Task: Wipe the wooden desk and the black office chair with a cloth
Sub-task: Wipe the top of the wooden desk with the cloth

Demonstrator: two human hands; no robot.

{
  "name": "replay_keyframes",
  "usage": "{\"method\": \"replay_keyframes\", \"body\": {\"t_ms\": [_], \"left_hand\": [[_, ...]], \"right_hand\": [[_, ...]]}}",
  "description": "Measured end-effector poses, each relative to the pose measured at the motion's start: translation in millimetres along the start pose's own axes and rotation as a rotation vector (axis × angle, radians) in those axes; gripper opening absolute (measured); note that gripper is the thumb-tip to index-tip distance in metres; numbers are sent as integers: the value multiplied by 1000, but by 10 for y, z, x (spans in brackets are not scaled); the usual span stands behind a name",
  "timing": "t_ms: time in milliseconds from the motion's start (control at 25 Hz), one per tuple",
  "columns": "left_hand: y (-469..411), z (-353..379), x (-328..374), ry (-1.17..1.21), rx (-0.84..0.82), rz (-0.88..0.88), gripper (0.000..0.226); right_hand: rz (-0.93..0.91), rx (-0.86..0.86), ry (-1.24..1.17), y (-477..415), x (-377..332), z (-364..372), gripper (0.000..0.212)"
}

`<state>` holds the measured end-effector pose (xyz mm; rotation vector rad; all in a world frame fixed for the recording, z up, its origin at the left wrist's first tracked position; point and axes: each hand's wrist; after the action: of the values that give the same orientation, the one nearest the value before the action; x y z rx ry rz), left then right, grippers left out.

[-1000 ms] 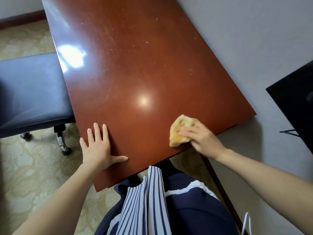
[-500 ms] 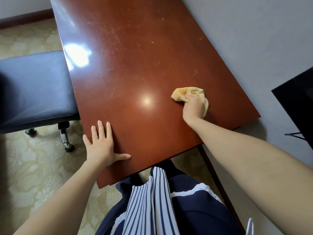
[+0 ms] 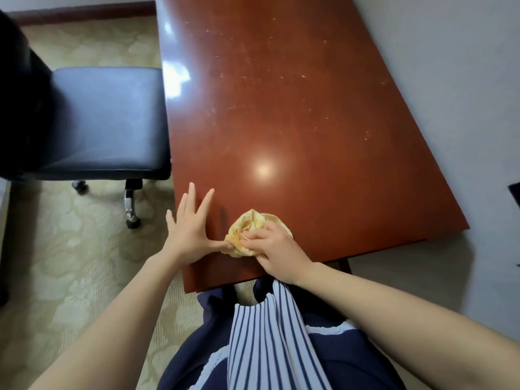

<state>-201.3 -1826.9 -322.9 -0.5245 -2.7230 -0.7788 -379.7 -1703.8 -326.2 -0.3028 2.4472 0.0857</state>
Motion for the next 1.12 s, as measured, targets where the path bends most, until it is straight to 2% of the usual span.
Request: {"method": "replay_keyframes", "body": {"t_ms": [80,200,360,560,640,720,800,880,960,1120], "left_hand": [[139,17,-139,78,0,-23,133],[373,95,-336,169,-14,-131,139],[603,153,-540,260,-32,-208,135],[734,115,-768,291,-66,-267,104],[756,69,-871,277,-76,-277,91],[765,21,-960,267,-81,-261,81],[762,-23,-1056,257,-78,-228,74],[736,-54,-1132,250,-68,-202,68],[725,-55,-1172,250,-68,-195,65],[713,-23,-1100,416,-88,-209,60]], "right_hand": [[-127,-90,14,-32,-10,-13,33],[-300,-136,65,-226,-34,-47,32],[-379,-170,115,-674,-138,-52,28],[-311,-228,208,-1355,-194,-91,27],[-215,-194,253,-1575,-200,-44,31],[-22,-78,271,-1751,-213,41,33],[201,106,258,-1858,-287,206,34],[334,259,212,-1859,-406,403,33],[330,299,172,-1705,-554,574,30],[132,232,107,-1058,-791,738,29]]}}
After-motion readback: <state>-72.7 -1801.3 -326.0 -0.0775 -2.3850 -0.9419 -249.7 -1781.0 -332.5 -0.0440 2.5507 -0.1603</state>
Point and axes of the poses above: each hand's wrist, its own y-axis away from the middle knuckle, its own z-axis out of the palm, x = y × z, and after that the axes turned 7 degrees about -z, right-handed
